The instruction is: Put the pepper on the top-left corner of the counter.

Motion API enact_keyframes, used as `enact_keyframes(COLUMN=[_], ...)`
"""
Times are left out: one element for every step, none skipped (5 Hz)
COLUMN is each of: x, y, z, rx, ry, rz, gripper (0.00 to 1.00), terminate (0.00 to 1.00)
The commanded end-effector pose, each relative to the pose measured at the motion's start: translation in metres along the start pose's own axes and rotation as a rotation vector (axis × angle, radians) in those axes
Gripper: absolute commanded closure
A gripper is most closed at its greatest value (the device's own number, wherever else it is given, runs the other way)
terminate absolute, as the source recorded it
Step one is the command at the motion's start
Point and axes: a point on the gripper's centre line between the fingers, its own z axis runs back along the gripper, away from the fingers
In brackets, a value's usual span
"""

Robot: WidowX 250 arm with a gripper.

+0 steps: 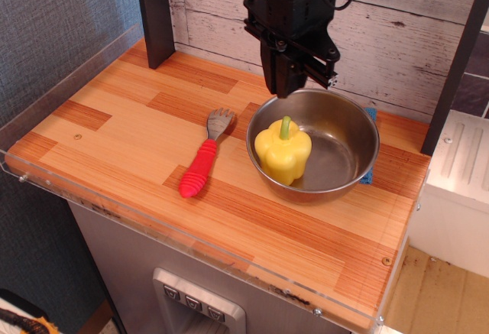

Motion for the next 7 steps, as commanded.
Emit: enact_keyframes(x=[-0.002, -0.003, -0.006, -0.008, -0.008, -0.008, -0.008], y=[-0.011, -0.014, -0.014, -0.013, -0.013, -0.014, -0.015], z=[0.008, 0.005, -0.003, -0.011, -0.015, -0.019, -0.021], rx=[-0.008, -0.008, -0.005, 0.002, 0.004, 0.002, -0.002], ry=[-0.028, -0.013, 0.012, 0.037, 0.049, 0.057, 0.052], rz=[-0.042, -0.053, -0.059, -0.065, -0.066, -0.071, -0.067], gripper=[0.00, 0.00, 0.00, 0.00, 0.00, 0.00, 1.00], terminate=[0.00, 0.00, 0.00, 0.00, 0.00, 0.00, 0.00])
